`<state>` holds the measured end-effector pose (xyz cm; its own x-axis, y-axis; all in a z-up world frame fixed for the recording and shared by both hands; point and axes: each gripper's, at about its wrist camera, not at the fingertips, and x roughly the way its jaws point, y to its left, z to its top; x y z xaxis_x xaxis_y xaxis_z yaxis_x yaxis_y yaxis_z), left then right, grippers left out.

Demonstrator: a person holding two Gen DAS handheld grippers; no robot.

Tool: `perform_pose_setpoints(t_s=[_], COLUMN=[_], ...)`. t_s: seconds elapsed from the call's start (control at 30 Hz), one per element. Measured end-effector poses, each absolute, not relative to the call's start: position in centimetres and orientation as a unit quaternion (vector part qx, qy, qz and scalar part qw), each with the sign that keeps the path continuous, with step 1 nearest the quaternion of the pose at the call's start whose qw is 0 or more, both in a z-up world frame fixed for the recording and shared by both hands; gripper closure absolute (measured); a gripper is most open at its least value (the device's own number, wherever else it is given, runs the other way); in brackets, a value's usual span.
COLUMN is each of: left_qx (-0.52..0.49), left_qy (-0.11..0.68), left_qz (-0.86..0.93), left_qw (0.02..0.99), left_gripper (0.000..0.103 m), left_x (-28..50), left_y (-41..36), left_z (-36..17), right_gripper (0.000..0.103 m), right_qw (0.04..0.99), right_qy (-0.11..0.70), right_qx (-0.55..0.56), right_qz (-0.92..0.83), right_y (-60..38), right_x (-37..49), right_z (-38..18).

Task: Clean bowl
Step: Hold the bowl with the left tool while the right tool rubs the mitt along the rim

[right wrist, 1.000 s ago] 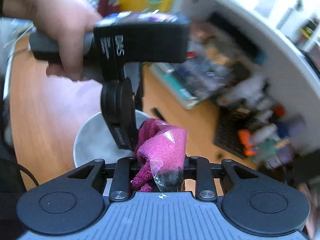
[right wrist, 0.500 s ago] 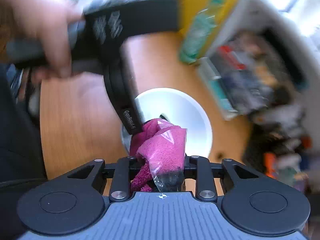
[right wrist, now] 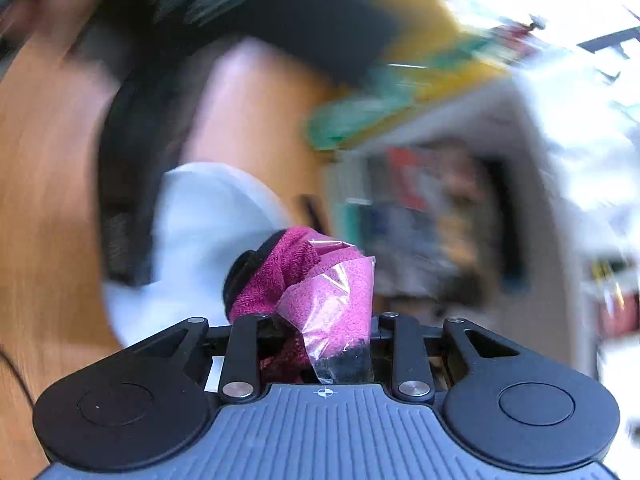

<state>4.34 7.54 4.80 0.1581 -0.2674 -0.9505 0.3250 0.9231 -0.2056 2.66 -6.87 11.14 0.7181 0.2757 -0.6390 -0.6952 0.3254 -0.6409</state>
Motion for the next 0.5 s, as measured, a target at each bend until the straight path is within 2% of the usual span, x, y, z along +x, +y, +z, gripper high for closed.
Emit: perform_pose_setpoints(t_s=[0.13, 0.2, 0.23, 0.33, 0.4, 0.47, 0.5], left_qx=[0.095, 0.127, 0.141, 0.143, 0.124, 0.090, 0.079], left_qy=[0.598, 0.590, 0.590, 0.586, 0.586, 0.574, 0.571], left_qz=[-0.245, -0.264, -0.273, -0.295, -0.263, -0.200, -0.177], left_qw=[0.758, 0.752, 0.747, 0.741, 0.757, 0.789, 0.798], left_gripper=[0.052, 0.052, 0.048, 0.049, 0.055, 0.070, 0.070], left_x=[7.1, 8.2, 8.8, 10.8, 11.7, 11.2, 10.9], left_y=[6.4, 5.7, 5.4, 5.5, 6.9, 8.7, 9.2], left_z=[5.3, 5.0, 4.7, 4.5, 4.8, 4.9, 5.0], right_gripper=[0.073, 0.073, 0.073, 0.073, 0.073, 0.073, 0.072], right_qw=[0.853, 0.865, 0.868, 0.873, 0.877, 0.879, 0.877], right_qy=[0.286, 0.315, 0.325, 0.345, 0.342, 0.336, 0.332], right_qx=[-0.344, -0.293, -0.275, -0.235, -0.230, -0.231, -0.237], right_qz=[0.269, 0.260, 0.256, 0.252, 0.248, 0.247, 0.253], right_y=[-11.4, -12.9, -13.5, -14.6, -14.8, -15.0, -14.9], right_x=[4.1, 4.2, 4.3, 3.7, 3.4, 2.9, 2.8], right_z=[14.4, 14.5, 14.3, 14.3, 14.2, 14.4, 14.7])
